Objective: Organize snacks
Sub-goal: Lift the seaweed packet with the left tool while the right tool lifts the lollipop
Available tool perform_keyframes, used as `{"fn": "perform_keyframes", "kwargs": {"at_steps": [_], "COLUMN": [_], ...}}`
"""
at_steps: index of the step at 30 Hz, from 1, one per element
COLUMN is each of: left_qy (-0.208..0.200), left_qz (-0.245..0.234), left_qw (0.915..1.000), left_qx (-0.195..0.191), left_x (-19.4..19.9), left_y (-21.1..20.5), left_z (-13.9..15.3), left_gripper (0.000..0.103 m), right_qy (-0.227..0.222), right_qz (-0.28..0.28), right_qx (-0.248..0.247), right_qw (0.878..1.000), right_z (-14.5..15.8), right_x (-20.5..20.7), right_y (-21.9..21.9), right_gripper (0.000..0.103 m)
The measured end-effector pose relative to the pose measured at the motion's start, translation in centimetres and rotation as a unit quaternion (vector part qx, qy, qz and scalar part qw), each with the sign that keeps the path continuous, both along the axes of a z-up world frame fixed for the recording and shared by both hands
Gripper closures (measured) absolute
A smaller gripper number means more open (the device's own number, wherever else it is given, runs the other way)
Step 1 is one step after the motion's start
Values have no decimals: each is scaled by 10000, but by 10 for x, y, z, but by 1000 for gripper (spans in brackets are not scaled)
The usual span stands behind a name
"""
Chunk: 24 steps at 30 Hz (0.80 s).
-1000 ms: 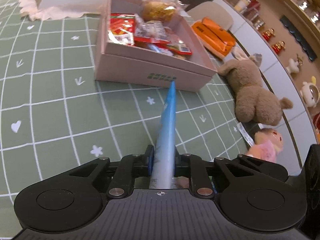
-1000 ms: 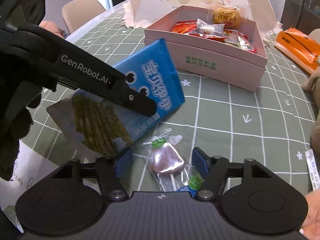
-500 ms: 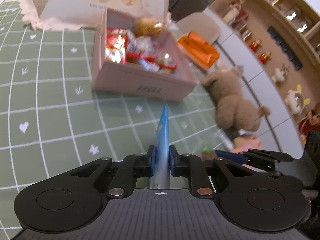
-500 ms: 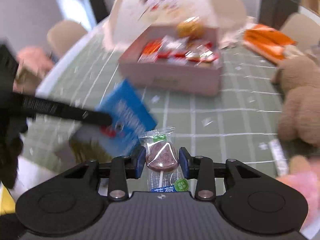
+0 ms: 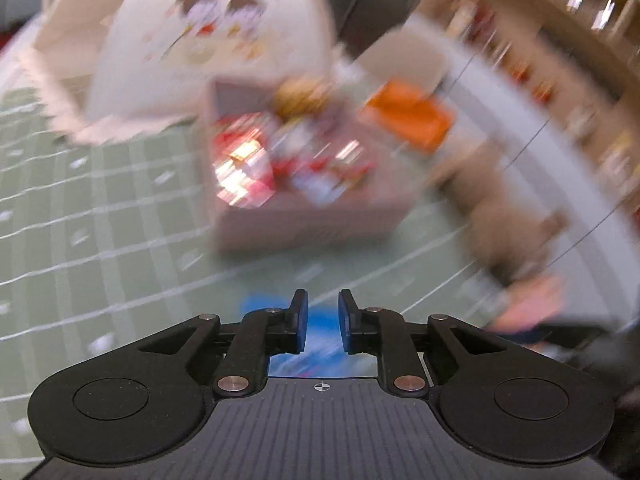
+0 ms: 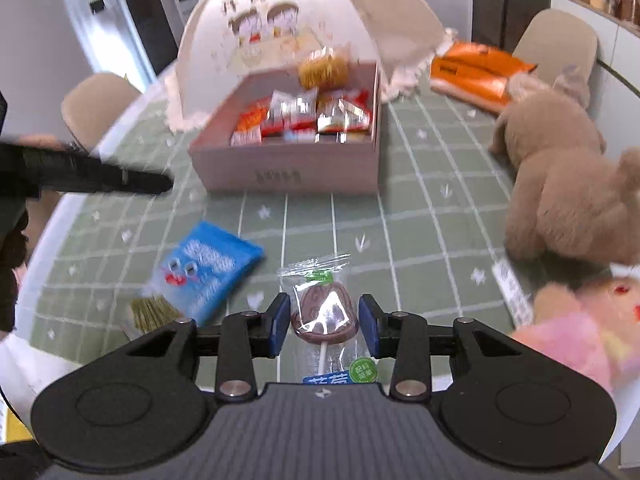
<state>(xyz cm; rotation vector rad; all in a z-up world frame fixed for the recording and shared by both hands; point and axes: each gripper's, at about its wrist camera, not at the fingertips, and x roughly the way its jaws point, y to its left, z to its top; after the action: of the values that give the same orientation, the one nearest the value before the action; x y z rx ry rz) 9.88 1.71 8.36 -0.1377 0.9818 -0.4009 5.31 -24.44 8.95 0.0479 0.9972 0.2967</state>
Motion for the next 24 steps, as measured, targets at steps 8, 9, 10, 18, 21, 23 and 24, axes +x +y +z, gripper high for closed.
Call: {"fn": "perform_keyframes", "kwargs": {"at_steps": [8,9,10,18,21,23,24], "left_qy": [107,11,-32,-59,-82,-311,-429], "left_qz": [-593,-791,-931,-1874,-1747,-1444,-1202], "left_qw": [9947,9905,9867,9630,9719,9770,9775], "left_qx": [830,1126,1336,1937,1575,1540,1677], "left_x": [-43,-49,-53,-70,-67,-66,-64], "left_y": [-41,-53,-63,-106,-100,-89,-82], "left_z": [-24,-28,-31,-50,-44,-36,-33], "left_gripper": [82,82,82,23,25,27,27], "right_qy": [246,297,341,443,477,507,517], "right_qz": [372,281,168,-442,-577,-665,-691], "right_qx": [-362,-394,-426,-350,-252,-195,-180], "right_qw": [9984,9984,9984,9974,9969,9963,9961], "right_z": [-29,-32,-35,-46,-47,-49,-50], "right_x": [-2,-1,0,-3,-6,-10,-10], "right_y": [20,16,11,-18,-23,-27,-28], "right_gripper": [36,35,35,26,22,20,18]}}
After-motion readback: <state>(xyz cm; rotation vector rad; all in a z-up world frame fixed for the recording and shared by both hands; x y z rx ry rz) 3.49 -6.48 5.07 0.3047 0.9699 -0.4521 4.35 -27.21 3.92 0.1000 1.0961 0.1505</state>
